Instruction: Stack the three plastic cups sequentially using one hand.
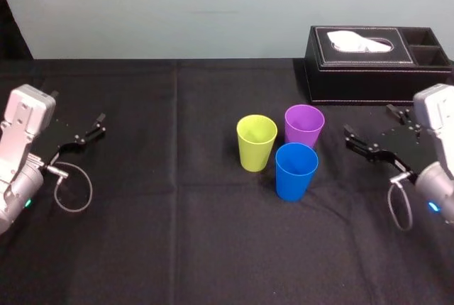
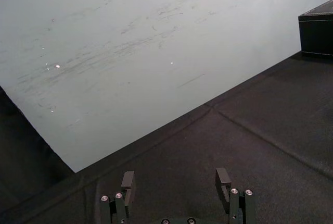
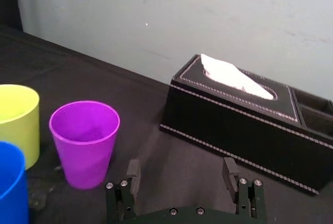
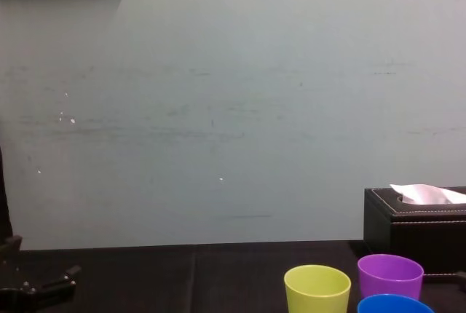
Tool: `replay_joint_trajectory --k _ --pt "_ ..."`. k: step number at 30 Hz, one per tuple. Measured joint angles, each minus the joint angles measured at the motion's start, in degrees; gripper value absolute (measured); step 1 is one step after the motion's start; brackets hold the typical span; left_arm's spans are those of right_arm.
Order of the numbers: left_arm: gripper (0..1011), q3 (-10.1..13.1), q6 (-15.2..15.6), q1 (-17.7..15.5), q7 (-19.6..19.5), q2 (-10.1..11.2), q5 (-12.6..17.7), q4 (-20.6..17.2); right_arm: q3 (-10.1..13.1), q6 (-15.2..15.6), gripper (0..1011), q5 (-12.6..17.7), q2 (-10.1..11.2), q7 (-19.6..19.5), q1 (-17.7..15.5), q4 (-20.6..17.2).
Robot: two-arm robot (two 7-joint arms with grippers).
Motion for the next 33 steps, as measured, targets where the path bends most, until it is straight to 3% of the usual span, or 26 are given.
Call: replay_joint_trajectory --k 2,10,19,26,33 --pt "1011 0.0 0.0 0.0 0.0 0.0 0.0 0.0 0.8 0.7 1000 0.8 0.6 0.4 -1.1 -1.2" --pt "1011 0.0 0.0 0.0 0.0 0.0 0.0 0.0 5.6 2.2 1000 5.2 6.2 4.6 -10.9 -9.5" --pt "1011 0.0 0.0 0.0 0.0 0.0 0.0 0.0 10.2 -1.2 1000 8.5 10.6 9.4 -23.2 -17.3" --pt "1011 0.0 0.0 0.0 0.0 0.0 0.0 0.0 10.3 -3.3 1000 9.0 10.2 12.1 -27.3 -19.6" --pt "1011 0.0 0.0 0.0 0.0 0.0 0.0 0.0 7.9 -1.5 1000 8.2 6.8 12.4 -26.1 -19.9"
